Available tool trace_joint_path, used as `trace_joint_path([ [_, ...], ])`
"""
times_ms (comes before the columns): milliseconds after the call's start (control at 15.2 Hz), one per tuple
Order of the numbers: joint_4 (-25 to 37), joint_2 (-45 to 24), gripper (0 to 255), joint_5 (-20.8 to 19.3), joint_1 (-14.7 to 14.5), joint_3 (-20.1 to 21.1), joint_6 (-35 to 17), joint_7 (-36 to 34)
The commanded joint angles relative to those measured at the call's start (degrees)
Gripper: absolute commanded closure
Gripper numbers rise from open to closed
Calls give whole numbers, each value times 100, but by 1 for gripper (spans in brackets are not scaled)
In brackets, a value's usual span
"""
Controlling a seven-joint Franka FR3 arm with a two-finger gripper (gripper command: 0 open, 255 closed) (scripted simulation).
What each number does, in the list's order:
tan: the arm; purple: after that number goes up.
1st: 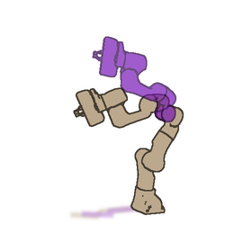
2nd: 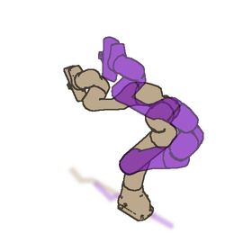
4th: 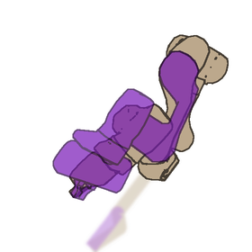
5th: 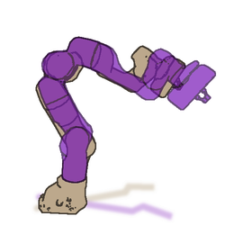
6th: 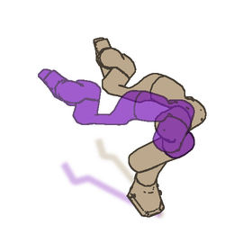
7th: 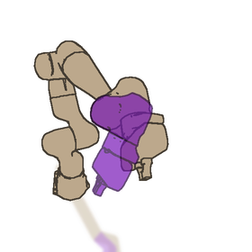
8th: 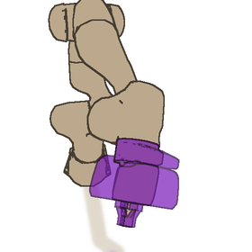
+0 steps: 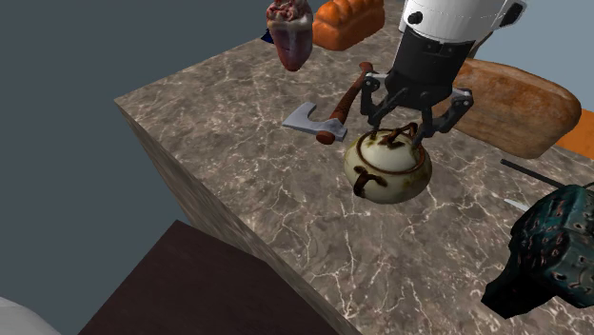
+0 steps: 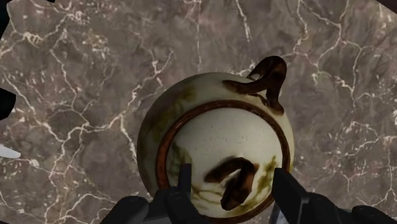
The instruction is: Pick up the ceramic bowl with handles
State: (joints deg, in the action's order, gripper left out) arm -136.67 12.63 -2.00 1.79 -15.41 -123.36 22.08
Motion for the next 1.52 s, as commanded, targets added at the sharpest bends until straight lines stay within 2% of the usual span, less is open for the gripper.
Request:
trace_joint_path([
  [0, -6, -8, 255, 3, -2, 1, -15, -2],
  [528, -17, -10, 255, 1, 2, -5, -28, 7],
  [1452, 714, 398, 255, -67, 6, 75, 1100, -85],
])
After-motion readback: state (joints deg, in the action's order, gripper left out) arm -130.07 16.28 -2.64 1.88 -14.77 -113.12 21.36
